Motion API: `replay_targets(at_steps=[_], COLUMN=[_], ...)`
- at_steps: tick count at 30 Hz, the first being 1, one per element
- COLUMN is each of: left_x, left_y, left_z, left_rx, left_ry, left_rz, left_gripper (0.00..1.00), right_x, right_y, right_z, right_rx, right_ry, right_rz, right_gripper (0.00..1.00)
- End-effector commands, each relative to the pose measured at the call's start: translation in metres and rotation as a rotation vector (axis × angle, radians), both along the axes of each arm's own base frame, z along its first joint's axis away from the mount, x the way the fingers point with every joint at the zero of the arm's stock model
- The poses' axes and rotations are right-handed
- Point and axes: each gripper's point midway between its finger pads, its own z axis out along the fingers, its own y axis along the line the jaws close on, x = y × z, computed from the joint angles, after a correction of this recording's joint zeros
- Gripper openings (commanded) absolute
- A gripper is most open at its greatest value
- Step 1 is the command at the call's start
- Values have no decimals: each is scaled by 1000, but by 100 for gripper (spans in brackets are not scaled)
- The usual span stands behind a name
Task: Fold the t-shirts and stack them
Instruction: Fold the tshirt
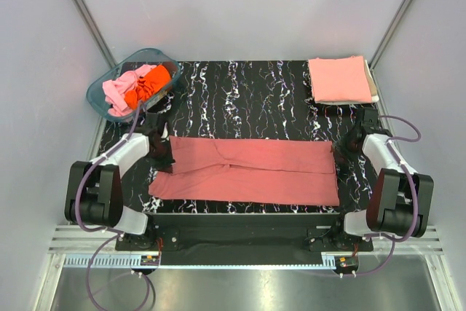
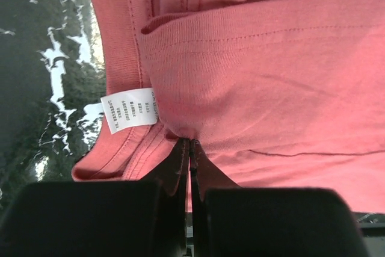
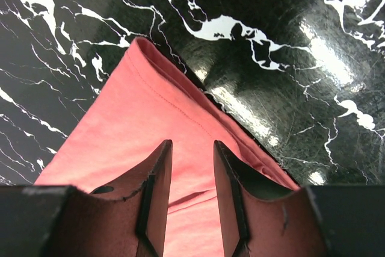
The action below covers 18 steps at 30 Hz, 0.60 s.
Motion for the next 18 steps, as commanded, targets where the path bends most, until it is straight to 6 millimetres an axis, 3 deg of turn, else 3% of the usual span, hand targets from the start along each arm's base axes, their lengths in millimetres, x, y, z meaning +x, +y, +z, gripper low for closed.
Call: replay_targets(at_steps=[1,3,5,6,9,10,14,18], left_x=[1,0,10,24,39,38,28,4], left_y=[9,8,12,10,4,1,-3,3], left_z=[1,4,19,40,75,78,75,51], left_rx=[74,69,89,79,50,33,8,35], left_ry=[5,3,-51,-122,-173,-164,-138,-60], left_rz=[23,30,44,49,44,39,47,53], left_gripper=[0,0,0,0,0,0,0,0], right_x=[21,22,25,24,25,25,24,24], right_y=[-4,-5,-5,-5,-5,-4,-4,-5], right_z=[15,14,15,14,11,11,7,5], right_rx=[-7,-7,-11,-10,-8,-5,-3,-14], right_ry=[-68,-63,-70,-69,-72,-71,-66,-62], right_rz=[-5,-4,-2,-3,-2,0,9,20], right_gripper=[40,40,40,40,40,40,40,40])
